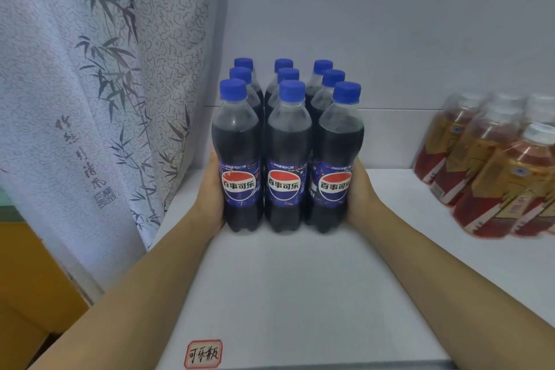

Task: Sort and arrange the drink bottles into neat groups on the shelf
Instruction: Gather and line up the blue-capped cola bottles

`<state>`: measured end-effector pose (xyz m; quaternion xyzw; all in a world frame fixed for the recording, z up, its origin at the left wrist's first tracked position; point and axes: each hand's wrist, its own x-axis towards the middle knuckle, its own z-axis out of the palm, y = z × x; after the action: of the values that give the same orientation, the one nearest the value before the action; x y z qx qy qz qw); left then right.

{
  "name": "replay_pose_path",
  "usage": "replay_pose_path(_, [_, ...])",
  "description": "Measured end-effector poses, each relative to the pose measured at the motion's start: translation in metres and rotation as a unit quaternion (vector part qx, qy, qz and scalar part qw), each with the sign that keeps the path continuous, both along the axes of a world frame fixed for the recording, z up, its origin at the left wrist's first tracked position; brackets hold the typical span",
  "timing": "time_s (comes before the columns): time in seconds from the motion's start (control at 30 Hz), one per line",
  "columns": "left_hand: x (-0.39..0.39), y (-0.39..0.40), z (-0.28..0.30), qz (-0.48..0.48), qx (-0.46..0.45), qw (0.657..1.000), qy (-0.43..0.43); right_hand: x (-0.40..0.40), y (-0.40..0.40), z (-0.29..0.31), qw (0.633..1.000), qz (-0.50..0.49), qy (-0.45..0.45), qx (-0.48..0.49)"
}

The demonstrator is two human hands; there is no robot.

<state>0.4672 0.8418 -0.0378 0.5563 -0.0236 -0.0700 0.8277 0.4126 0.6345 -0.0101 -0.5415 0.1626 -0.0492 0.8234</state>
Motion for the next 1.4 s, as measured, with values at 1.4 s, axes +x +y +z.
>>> replay_pose_path(1.4, [-0.081, 0.029, -0.009, 0.073, 0.499, 0.831, -0.233, -0.07, 0.004, -0.038, 0.899, -0.014, -0.16, -0.407])
